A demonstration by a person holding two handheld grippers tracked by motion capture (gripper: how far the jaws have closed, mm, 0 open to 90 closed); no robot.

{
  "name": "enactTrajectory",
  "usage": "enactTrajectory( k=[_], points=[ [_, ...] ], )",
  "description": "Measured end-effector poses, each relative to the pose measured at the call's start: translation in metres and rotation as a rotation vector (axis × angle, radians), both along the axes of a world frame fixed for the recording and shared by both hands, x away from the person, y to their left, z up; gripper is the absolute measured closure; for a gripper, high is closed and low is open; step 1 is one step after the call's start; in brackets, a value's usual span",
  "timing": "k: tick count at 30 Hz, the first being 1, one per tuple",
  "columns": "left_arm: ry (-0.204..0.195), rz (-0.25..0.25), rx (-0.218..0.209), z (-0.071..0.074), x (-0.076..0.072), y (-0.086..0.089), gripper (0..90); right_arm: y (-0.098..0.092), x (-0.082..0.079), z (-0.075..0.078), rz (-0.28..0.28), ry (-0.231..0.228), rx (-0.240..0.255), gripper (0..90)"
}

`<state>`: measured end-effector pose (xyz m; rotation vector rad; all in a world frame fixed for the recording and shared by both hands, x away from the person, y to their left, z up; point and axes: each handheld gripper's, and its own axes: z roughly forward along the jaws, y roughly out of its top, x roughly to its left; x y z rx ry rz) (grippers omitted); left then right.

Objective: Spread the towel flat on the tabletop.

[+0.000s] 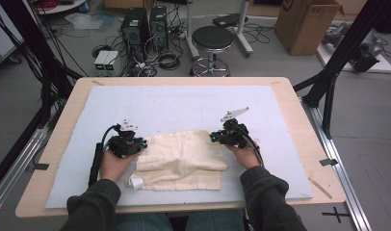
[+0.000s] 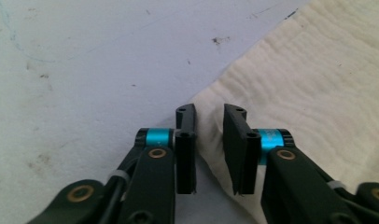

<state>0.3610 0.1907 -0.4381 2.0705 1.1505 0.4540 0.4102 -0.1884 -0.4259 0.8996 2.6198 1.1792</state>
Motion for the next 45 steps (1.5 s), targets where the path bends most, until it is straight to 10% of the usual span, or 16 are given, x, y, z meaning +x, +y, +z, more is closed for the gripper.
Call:
enactTrajectory(
  k=[19, 27, 30, 32, 36, 45],
  points=[
    [-0.050, 0.008, -0.068, 0.028, 0.022, 0.004, 87.5, -0.009, 0.012, 0.025, -0.006, -0.057, -0.027, 83.8],
    [-0.118, 0.143, -0.060, 0.051, 0.082, 0.001, 87.2, -0.005, 0.075, 0.053, -0.079, -0.115, -0.060, 83.3],
    [-0.128, 0.206, -0.039, 0.065, 0.098, 0.003, 66.5, 0.004, 0.106, 0.073, -0.209, -0.156, -0.098, 65.8],
    [-0.157, 0.180, -0.074, 0.068, 0.095, 0.008, 62.7, 0.003, 0.110, 0.079, -0.225, -0.141, -0.031, 64.6],
    [-0.154, 0.137, -0.105, 0.060, 0.082, 0.020, 60.0, 0.004, 0.099, 0.074, -0.177, -0.141, -0.063, 62.1],
    [-0.172, 0.023, -0.182, 0.043, 0.026, 0.028, 54.7, -0.013, 0.040, 0.045, -0.066, -0.105, 0.026, 58.4]
  ],
)
